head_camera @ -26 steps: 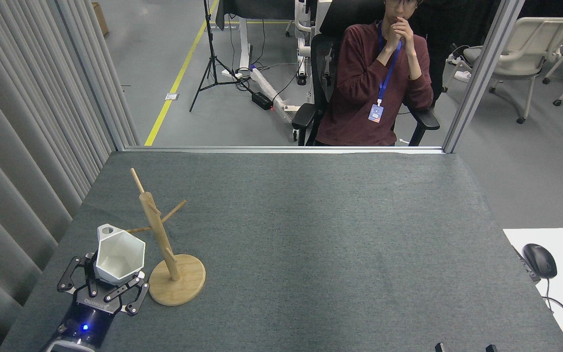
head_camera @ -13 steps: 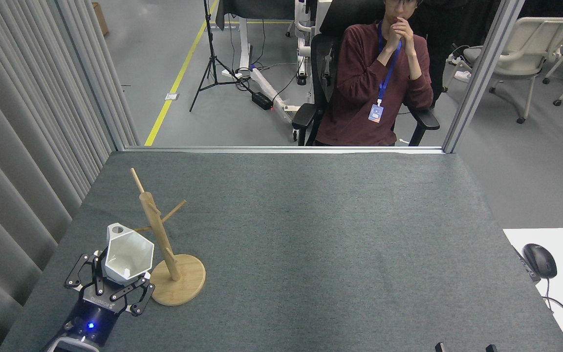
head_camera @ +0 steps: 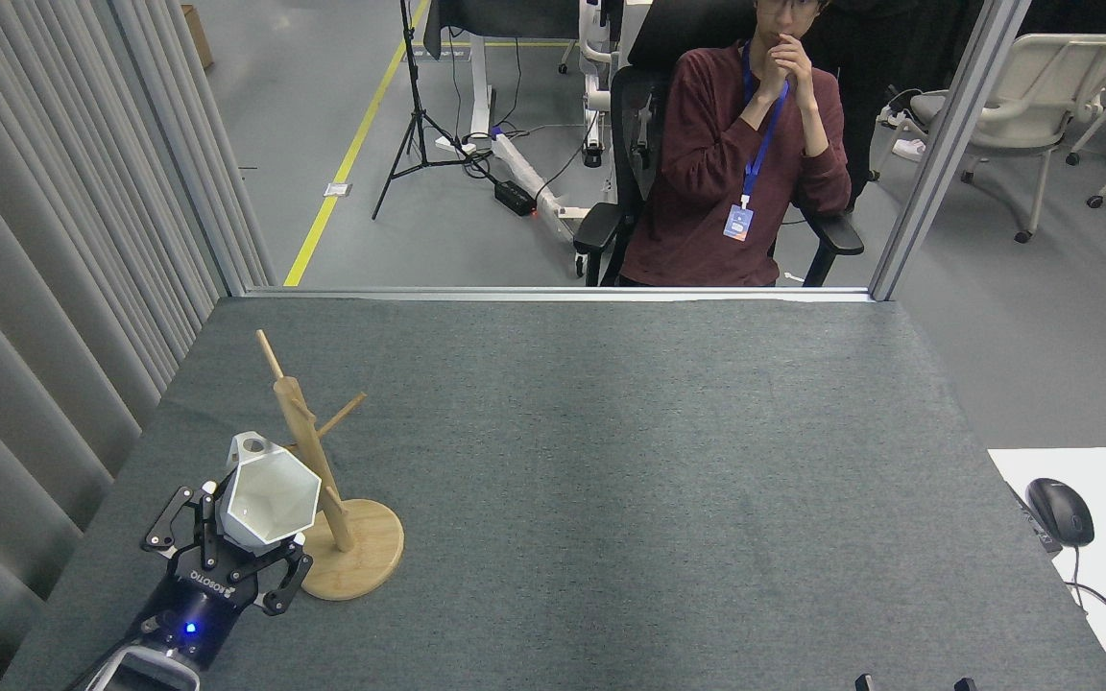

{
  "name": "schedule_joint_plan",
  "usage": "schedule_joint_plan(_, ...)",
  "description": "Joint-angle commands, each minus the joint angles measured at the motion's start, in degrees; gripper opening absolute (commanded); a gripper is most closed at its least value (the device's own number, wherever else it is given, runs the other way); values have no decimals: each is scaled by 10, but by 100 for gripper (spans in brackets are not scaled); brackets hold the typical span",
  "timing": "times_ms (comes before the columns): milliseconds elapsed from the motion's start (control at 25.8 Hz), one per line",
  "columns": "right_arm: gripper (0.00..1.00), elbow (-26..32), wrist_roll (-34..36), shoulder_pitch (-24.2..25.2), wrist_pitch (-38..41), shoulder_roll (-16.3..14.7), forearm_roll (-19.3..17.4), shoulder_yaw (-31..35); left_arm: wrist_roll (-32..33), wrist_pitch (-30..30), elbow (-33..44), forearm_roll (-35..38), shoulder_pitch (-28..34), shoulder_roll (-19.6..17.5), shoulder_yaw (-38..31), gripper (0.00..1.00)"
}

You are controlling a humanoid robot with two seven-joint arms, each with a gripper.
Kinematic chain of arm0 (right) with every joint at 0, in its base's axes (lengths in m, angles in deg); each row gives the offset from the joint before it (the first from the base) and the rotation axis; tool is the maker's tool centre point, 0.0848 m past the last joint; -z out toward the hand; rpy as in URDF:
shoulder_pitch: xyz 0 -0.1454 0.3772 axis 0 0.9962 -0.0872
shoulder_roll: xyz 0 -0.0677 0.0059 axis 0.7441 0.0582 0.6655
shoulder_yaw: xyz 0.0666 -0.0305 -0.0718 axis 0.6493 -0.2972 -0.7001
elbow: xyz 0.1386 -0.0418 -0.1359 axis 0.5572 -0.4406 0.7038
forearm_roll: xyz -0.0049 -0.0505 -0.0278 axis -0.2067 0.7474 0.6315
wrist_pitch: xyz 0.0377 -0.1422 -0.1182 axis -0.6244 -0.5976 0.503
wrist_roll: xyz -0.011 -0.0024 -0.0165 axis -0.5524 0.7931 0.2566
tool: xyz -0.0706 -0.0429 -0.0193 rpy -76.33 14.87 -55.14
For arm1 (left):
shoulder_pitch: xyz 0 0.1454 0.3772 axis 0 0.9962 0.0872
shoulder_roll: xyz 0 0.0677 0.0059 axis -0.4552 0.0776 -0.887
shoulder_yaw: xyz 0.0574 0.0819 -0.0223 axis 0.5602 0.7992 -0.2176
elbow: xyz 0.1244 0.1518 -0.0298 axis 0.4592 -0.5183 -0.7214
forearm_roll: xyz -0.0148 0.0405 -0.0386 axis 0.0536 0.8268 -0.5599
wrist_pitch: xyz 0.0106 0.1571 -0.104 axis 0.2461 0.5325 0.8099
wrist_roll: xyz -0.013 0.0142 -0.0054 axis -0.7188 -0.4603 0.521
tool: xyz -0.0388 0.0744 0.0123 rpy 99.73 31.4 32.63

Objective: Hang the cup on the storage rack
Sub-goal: 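Raise the cup and hook its handle onto a stand peg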

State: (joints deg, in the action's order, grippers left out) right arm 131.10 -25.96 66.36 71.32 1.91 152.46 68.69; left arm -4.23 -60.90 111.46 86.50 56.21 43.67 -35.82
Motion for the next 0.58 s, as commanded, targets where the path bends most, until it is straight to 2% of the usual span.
schedule_joint_plan(0, 98, -6, 2, -2, 1, 0, 0, 0, 0, 0, -1, 17, -1, 0, 5, 31)
schedule_joint_plan(310, 98, -14, 10, -2, 3, 1, 0, 0, -1, 0, -16, 40, -5, 0, 10, 32)
schedule_joint_plan(388, 98, -17, 11, -3, 3, 1, -1, 0, -1, 1, -21, 41, -10, 0, 10, 36)
schedule_joint_plan(426, 98, -17, 11, -3, 4, 0, -1, 0, -1, 0, -23, 41, -14, 0, 10, 42)
schedule_joint_plan(465, 98, -18, 13, -3, 4, 0, -1, 0, -1, 1, -25, 41, -16, 0, 10, 53)
schedule_joint_plan(543, 98, -20, 15, -3, 4, 0, -1, 0, -1, 1, -29, 41, -19, 0, 9, 79)
